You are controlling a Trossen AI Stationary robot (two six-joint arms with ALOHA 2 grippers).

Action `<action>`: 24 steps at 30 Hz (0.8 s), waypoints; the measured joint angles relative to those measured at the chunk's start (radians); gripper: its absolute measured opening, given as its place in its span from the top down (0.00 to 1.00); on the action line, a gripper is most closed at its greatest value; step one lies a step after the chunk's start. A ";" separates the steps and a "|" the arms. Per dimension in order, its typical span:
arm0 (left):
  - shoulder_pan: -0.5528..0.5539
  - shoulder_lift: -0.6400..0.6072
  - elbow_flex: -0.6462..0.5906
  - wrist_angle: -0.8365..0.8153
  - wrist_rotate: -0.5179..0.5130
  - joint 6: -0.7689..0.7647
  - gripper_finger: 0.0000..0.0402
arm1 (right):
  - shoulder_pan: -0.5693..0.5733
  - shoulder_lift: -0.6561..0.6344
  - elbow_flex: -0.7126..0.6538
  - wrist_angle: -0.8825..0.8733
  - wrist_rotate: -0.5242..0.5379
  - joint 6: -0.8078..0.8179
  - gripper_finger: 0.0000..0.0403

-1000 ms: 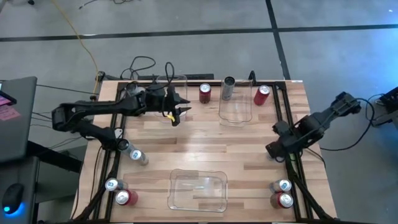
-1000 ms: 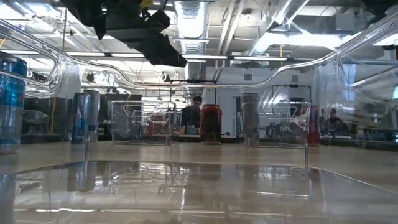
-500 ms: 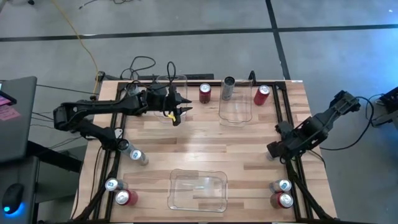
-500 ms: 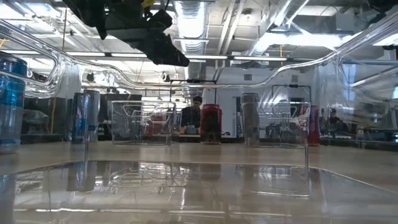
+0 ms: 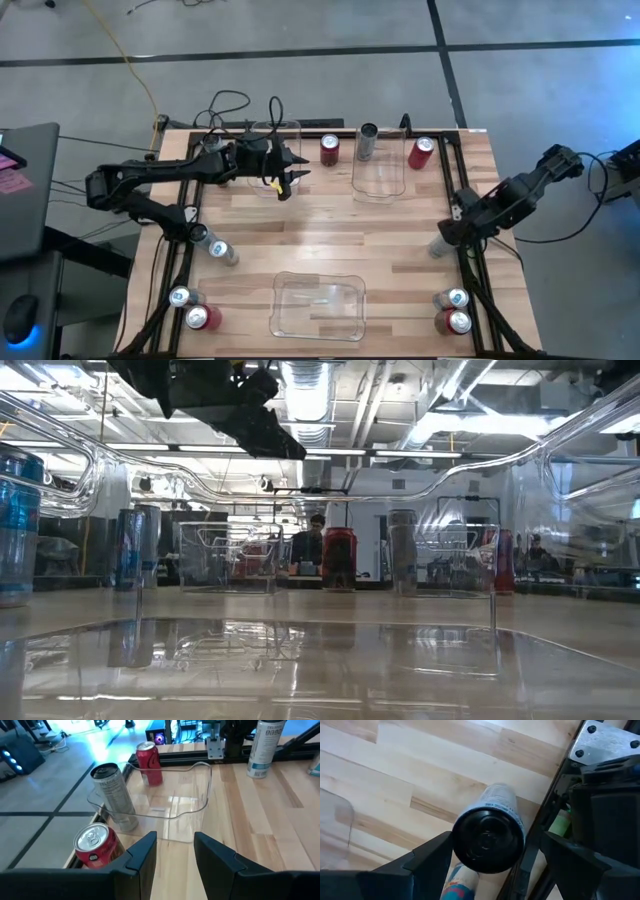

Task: Sort soda cans
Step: Put the bottom right white-blue soda can into the top right transparent bin

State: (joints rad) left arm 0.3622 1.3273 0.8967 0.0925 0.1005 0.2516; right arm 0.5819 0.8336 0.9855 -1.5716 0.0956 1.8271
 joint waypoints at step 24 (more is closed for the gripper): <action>0.000 0.000 0.000 -0.027 -0.001 -0.035 0.68 | 0.000 0.032 0.000 0.037 -0.007 -0.178 0.06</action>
State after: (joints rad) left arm 0.3622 1.3273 0.8967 0.0658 0.0995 0.2169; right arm 0.5819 0.8659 0.9852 -1.5350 0.0883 1.6492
